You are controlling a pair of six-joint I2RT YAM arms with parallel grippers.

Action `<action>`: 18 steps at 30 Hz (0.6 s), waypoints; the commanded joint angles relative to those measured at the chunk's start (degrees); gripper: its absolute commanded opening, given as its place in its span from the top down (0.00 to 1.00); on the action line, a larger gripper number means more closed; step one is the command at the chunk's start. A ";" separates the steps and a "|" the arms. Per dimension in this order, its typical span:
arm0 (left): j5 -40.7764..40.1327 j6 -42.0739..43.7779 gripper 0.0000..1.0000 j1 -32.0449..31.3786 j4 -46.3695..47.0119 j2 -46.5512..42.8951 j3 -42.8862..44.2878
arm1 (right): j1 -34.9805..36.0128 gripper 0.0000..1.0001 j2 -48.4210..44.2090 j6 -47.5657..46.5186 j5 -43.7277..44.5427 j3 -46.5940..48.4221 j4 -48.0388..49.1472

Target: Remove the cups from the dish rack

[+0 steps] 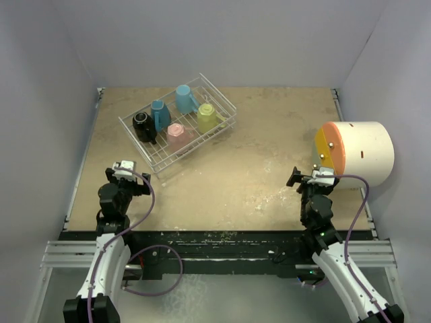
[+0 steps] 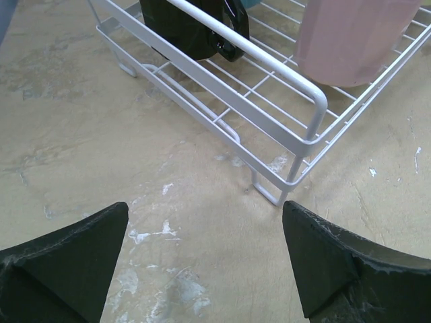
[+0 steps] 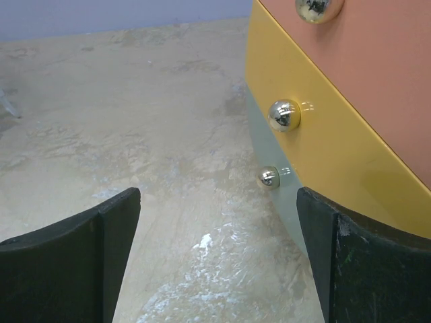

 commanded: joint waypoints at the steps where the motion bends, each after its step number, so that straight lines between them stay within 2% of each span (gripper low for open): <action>1: 1.56 0.11 0.01 -0.11 1.77 -1.60 -0.08 | 0.32 0.00 0.54 -0.80 -0.21 0.12 3.85; 8: 1.52 0.08 0.01 -0.11 2.30 -0.37 0.20 | 0.29 0.00 0.94 -0.73 0.14 0.16 4.15; 11: 1.47 0.11 0.01 -0.16 2.00 -0.81 0.14 | 0.31 0.00 0.95 1.04 4.48 0.41 3.72; 14: 1.52 -0.33 0.01 -0.11 1.59 -1.31 0.68 | 0.32 0.00 1.11 0.49 2.44 2.02 2.23; 18: -2.15 -0.86 0.01 -0.11 -7.13 4.73 11.31 | 0.29 0.00 2.99 -0.43 6.29 9.54 -3.90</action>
